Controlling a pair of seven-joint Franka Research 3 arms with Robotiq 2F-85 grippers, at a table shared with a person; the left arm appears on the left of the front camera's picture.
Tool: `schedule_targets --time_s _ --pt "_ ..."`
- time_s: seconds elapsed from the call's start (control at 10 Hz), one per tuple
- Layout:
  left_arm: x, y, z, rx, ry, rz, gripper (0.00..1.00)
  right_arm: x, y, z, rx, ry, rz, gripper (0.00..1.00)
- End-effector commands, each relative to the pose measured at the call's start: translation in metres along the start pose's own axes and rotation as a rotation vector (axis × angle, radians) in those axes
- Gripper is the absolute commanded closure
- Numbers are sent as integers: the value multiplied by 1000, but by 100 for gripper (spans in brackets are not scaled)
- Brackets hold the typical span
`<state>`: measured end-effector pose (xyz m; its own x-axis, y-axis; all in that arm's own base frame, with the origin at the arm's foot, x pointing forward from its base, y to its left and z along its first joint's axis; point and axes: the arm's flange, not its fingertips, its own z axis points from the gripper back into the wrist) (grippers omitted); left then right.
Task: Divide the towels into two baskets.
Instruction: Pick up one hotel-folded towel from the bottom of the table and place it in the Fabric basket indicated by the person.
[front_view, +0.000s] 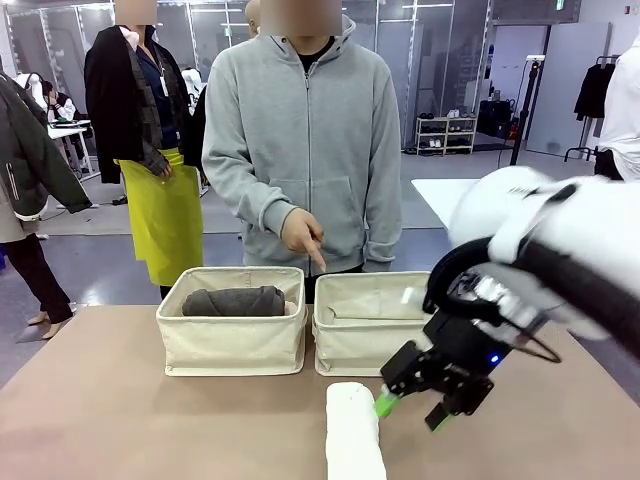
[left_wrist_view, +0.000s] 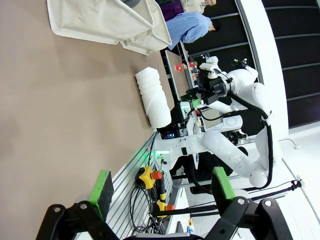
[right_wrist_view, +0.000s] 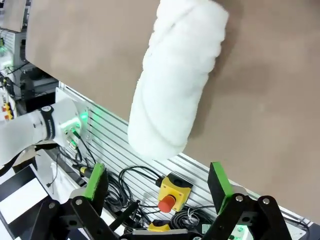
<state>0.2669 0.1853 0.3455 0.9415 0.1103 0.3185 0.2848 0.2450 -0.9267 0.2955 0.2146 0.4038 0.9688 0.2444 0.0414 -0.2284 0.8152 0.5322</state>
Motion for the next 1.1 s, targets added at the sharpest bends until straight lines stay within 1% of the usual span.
schedule_targets --time_s 0.0,0.4,0.5,0.8,1.0 --pt "-3 -4 2 -9 3 6 0 -51 -21 -30 -25 -39 -52 0" --pt "-3 -4 2 -9 3 6 0 -21 -9 -51 -84 -18 -38 0" --pt "-3 -4 2 -9 3 6 0 -12 -7 -55 -92 -29 -39 0" --pt "-3 -4 2 -9 3 6 0 9 3 -61 -98 -52 19 0" --pt "-3 -4 2 -9 3 6 0 28 12 -63 -124 -99 30 0"
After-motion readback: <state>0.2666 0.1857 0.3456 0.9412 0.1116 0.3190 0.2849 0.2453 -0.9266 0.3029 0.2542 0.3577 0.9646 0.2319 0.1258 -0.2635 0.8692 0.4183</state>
